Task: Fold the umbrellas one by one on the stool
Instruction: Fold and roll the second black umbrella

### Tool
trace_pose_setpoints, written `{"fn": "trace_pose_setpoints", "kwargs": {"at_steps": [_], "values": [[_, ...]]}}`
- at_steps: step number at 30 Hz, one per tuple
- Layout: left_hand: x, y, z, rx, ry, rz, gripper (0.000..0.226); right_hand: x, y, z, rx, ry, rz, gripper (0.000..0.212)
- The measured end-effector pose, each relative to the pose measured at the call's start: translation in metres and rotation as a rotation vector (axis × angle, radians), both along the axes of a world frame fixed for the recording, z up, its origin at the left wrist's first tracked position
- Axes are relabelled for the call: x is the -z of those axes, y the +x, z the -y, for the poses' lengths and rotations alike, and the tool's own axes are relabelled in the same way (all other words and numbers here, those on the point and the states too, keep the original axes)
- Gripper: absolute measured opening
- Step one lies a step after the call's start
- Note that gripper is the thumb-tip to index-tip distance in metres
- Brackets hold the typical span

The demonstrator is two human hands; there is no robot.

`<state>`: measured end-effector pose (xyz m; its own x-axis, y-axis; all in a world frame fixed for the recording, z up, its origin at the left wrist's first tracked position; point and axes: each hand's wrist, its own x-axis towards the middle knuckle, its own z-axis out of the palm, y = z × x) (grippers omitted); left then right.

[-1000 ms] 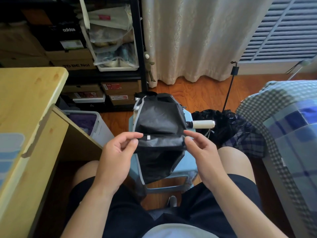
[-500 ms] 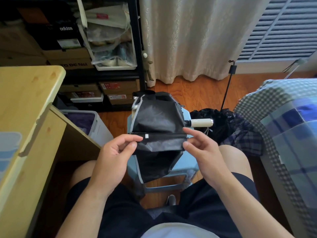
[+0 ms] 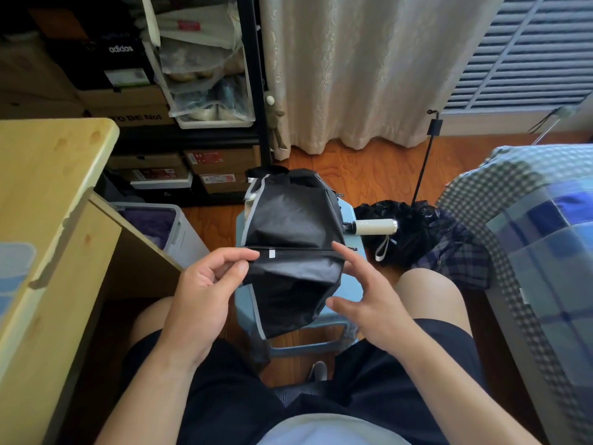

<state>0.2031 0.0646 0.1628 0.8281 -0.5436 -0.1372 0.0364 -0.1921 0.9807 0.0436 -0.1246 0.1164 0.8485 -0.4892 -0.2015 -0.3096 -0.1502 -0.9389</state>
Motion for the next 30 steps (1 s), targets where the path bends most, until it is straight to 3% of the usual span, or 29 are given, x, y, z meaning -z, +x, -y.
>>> {"fn": "trace_pose_setpoints", "kwargs": {"at_steps": [2,4,7,10,13,16,20,25,30], "values": [[0.0,0.0,0.0,-0.001,-0.007,-0.021,0.035,0.003,0.0,-0.004,0.15,-0.096,0.096,0.072],[0.001,0.0,0.0,-0.012,-0.016,-0.027,0.034,0.002,-0.002,-0.004,0.307,-0.036,0.251,0.055],[0.001,0.002,-0.001,-0.019,-0.006,-0.016,0.036,0.003,0.002,-0.004,0.266,0.122,0.266,0.051],[0.002,0.001,-0.002,-0.017,-0.003,-0.022,0.034,0.009,0.001,-0.011,0.302,-0.015,0.198,0.05],[0.003,0.001,-0.004,-0.025,0.004,-0.019,0.034,0.002,0.0,-0.017,0.386,-0.119,0.3,0.049],[0.001,0.001,-0.006,-0.026,0.015,-0.021,0.03,0.002,0.0,-0.021,0.319,-0.277,0.297,0.058],[-0.004,-0.001,-0.003,-0.006,0.011,-0.002,0.029,0.014,0.002,-0.019,0.17,-0.433,0.159,0.066],[-0.008,-0.004,-0.005,0.022,0.028,0.059,0.026,0.013,-0.003,-0.02,0.334,-0.612,0.364,0.038],[-0.008,-0.004,-0.006,0.05,0.046,0.102,0.023,0.026,0.0,-0.009,0.201,-0.61,0.159,0.07]]}}
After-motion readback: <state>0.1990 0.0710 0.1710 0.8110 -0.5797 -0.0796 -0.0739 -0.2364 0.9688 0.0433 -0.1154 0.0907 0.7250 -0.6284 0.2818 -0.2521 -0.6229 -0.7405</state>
